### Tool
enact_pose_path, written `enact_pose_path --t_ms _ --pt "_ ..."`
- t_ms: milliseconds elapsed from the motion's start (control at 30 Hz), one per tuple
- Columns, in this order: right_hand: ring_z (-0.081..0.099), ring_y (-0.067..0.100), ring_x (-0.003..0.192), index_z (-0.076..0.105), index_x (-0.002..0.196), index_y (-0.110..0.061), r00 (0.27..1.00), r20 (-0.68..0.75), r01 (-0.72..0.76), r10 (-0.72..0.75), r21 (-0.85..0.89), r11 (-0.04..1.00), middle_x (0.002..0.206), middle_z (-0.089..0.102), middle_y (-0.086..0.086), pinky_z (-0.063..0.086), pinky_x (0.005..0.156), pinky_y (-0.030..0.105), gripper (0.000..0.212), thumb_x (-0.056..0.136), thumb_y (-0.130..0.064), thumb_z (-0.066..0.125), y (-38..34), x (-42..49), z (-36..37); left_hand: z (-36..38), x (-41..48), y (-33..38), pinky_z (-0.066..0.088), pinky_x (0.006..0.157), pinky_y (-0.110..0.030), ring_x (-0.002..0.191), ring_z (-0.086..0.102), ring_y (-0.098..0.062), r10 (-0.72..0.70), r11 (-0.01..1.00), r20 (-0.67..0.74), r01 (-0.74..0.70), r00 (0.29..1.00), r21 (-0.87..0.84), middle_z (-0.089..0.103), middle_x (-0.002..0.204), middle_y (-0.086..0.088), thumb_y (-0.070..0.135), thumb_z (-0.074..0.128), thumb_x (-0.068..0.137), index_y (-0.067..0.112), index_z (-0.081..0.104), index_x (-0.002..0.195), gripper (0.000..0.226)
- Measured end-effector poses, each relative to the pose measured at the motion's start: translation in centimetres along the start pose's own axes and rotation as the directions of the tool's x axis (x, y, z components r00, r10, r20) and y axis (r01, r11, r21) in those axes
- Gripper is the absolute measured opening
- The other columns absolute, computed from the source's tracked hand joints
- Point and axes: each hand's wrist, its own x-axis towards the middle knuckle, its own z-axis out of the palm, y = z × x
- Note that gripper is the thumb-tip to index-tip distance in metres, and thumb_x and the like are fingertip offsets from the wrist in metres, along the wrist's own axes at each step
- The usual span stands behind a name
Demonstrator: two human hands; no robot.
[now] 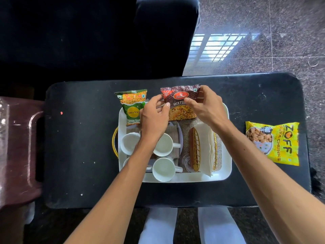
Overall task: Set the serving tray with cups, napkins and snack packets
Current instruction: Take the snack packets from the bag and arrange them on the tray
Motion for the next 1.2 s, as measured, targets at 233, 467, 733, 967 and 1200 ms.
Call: enact_pose_path --t_ms 233,467,733,967,1200 --pt "0.058 0.004 0.106 0.050 0.140 -0.016 0.995 -0.099 0.034 -0.028 0.059 0.998 0.129 0.064 -0.001 0.044 0.082 0.010 0.057 0.091 -0.038 0.069 1.3 -1.8 -3.6 -0.7 -1.2 0.7 0.045 0.080 0.004 0.110 0.063 -0.004 0.017 0.997 -0.091 -0.024 0.996 -0.073 0.068 0.133 -0.007 0.017 0.061 0.101 0.010 0.058 0.141 0.041" --pt "0.067 0.005 0.101 0.060 0.128 -0.019 0.952 -0.306 0.038 -0.002 0.114 0.993 0.114 0.069 -0.006 0.050 0.085 0.011 0.039 0.092 -0.031 0.068 5.4 -6.5 -10.2 2.4 -4.5 5.1 0.047 0.080 -0.001 0.094 0.063 0.014 0.181 0.977 -0.164 -0.196 0.970 -0.087 0.073 0.111 0.002 0.010 0.061 0.099 0.009 0.070 0.122 0.025" --pt "0.065 0.002 0.100 0.061 0.123 -0.021 0.890 -0.456 0.002 0.017 0.041 0.999 0.109 0.068 -0.007 0.048 0.088 0.014 0.030 0.094 -0.024 0.067 11.5 -10.8 -17.6 13.0 -9.5 9.3 0.053 0.084 -0.010 0.098 0.070 -0.006 0.318 0.948 0.165 -0.311 0.934 -0.069 0.077 0.111 0.000 0.011 0.063 0.097 0.014 0.072 0.116 0.021" --pt "0.055 0.023 0.119 0.056 0.133 -0.014 0.916 -0.392 -0.139 0.083 -0.116 0.983 0.126 0.060 0.007 0.046 0.103 0.042 0.047 0.090 -0.021 0.071 17.1 -11.9 -19.5 21.1 -11.2 9.4 0.053 0.098 -0.041 0.115 0.063 -0.021 0.318 0.919 0.388 -0.382 0.865 0.098 0.067 0.127 -0.005 0.016 0.060 0.097 0.015 0.065 0.128 0.031" --pt "0.045 0.029 0.132 0.040 0.146 -0.014 0.928 -0.225 -0.330 0.296 -0.131 0.935 0.142 0.048 0.011 0.037 0.110 0.041 0.066 0.089 -0.027 0.072 20.4 -12.0 -18.1 25.1 -7.9 9.7 0.049 0.105 -0.044 0.133 0.052 -0.028 0.336 0.689 0.577 -0.612 0.744 0.388 0.055 0.145 -0.007 0.027 0.055 0.103 0.015 0.049 0.147 0.047"
